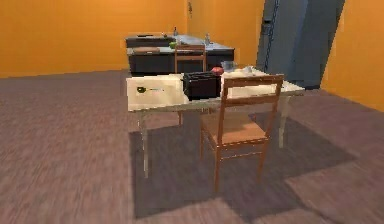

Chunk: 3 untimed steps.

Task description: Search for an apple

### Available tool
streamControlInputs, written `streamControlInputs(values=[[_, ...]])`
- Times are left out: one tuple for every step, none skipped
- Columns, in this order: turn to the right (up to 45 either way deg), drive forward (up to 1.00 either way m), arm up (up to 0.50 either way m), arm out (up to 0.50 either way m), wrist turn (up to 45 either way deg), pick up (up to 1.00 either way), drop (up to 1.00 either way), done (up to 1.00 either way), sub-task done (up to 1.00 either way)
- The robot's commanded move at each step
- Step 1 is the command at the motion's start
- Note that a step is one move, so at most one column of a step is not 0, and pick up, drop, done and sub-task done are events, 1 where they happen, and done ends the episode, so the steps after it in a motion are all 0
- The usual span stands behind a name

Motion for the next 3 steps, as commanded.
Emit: streamControlInputs(values=[[-27.0, 0.00, 0.00, 0.00, 0.0, 0.00, 0.00, 0.00, 0.00], [0.0, 0.30, 0.00, 0.00, 0.0, 0.00, 0.00, 0.00, 0.00], [-3.0, 0.00, 0.00, 0.00, 0.0, 0.00, 0.00, 0.00, 0.00]])
